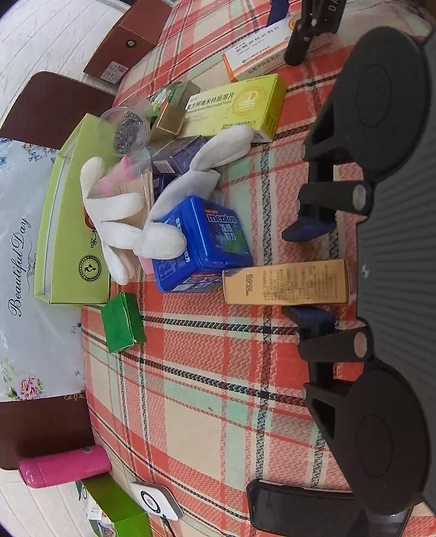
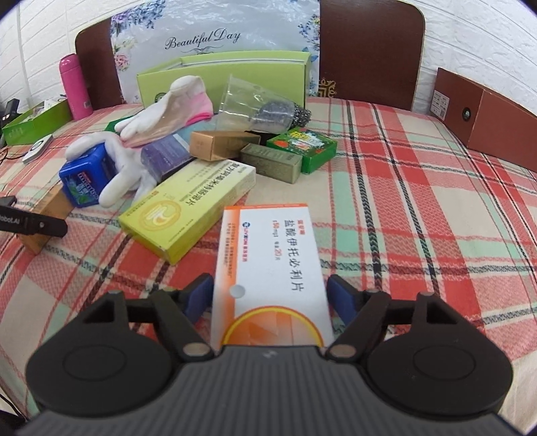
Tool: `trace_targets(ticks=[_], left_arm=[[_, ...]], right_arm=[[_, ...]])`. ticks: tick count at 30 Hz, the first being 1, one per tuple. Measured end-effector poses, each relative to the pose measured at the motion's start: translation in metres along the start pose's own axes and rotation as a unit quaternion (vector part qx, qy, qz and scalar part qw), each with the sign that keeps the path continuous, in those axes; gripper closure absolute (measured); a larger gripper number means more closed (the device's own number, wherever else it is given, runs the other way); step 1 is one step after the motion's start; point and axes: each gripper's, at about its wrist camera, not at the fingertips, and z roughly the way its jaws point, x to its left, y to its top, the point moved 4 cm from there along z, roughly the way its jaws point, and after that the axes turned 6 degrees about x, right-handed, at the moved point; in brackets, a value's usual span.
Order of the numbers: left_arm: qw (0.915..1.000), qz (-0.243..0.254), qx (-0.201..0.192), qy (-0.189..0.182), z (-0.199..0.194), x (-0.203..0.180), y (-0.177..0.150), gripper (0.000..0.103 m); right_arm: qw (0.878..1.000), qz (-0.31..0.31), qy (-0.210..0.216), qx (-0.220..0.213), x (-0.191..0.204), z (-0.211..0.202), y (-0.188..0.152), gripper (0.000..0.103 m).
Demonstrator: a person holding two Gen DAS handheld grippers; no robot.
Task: Organize objects
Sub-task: 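Carry the gold box with the left tool while the right tool carries the medicine box into the green box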
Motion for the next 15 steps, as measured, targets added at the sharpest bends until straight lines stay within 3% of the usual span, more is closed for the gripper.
trace_targets(ticks=[6, 10, 15], left_arm=[[0.9999, -0.011, -0.007, 0.003, 0.002, -0.002, 0.003, 0.059], [0.9997, -0.021, -0.007, 0.0, 0.001, 0.004, 0.003, 0.076], [0.9995, -0.027, -0.005, -0.013, -0.003, 0.007, 0.002, 0.078]], right_arm=[[1.0, 0.003, -0.002, -0.006, 0.004, 0.007, 0.003, 0.028], [1.0, 0.017, -0.004, -0.018, 0.0, 0.007, 0.002, 0.036], [0.999, 0.032, 0.002, -0.024, -0.004, 0.002, 0.0, 0.037]])
